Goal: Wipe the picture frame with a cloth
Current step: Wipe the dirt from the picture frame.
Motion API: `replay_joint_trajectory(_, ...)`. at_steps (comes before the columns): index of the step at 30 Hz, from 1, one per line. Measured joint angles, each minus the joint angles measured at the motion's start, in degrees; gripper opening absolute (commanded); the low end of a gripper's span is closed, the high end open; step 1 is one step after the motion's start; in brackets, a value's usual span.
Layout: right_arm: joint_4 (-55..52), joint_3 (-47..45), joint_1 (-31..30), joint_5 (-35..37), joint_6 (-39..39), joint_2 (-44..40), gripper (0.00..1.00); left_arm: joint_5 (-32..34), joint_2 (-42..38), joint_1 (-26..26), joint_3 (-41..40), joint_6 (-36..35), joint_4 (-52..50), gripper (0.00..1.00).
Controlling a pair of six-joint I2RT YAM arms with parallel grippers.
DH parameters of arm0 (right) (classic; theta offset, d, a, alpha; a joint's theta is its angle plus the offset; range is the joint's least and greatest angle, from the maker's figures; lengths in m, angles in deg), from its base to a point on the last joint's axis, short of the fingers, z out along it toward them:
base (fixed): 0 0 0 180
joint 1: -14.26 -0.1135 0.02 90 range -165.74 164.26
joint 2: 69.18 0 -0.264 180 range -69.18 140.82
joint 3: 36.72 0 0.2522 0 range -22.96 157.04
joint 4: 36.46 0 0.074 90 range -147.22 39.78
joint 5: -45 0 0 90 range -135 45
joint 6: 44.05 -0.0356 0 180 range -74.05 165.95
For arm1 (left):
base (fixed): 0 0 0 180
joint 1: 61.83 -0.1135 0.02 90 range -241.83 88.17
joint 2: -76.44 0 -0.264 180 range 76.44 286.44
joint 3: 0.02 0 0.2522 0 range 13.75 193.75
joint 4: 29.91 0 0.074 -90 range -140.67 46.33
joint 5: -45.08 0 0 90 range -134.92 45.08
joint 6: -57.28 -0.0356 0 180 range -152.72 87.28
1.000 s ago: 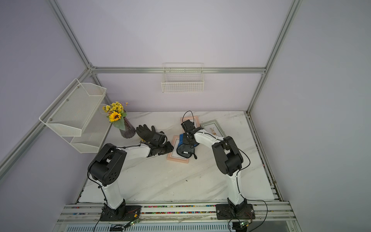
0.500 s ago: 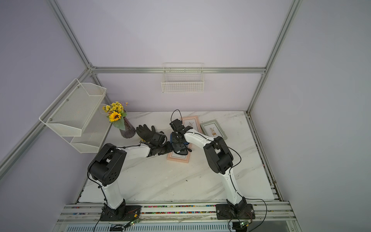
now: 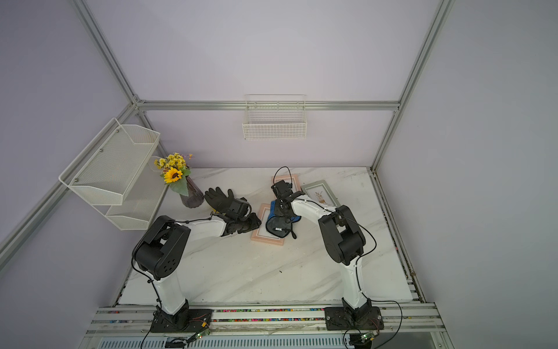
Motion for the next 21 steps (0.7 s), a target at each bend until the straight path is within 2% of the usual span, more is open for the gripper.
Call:
replay_joint_trajectory(3, 0.6, 4.8, -2.4, -1.2, -0.3, 4.2, 0.05, 0.0, 0.0, 0.0, 0.0, 0.0, 0.0, 0.34)
replay_joint_trajectory(7, 1.1, 5.5, -3.8, -1.6, -0.6, 5.2, 0.05, 0.0, 0.0, 0.0, 0.0, 0.0, 0.0, 0.34)
replay_joint_trajectory(15, 3.5, -5.6, 1.5, -1.4, -0.4, -2.2, 0.05, -0.1, 0.1, 0.1, 0.0, 0.1, 0.1, 0.34)
replay_joint_trajectory(21, 2.8, -6.2, 2.1, -0.7, -0.2, -3.6, 0.05, -0.1, 0.2, 0.2, 0.0, 0.2, 0.2, 0.34)
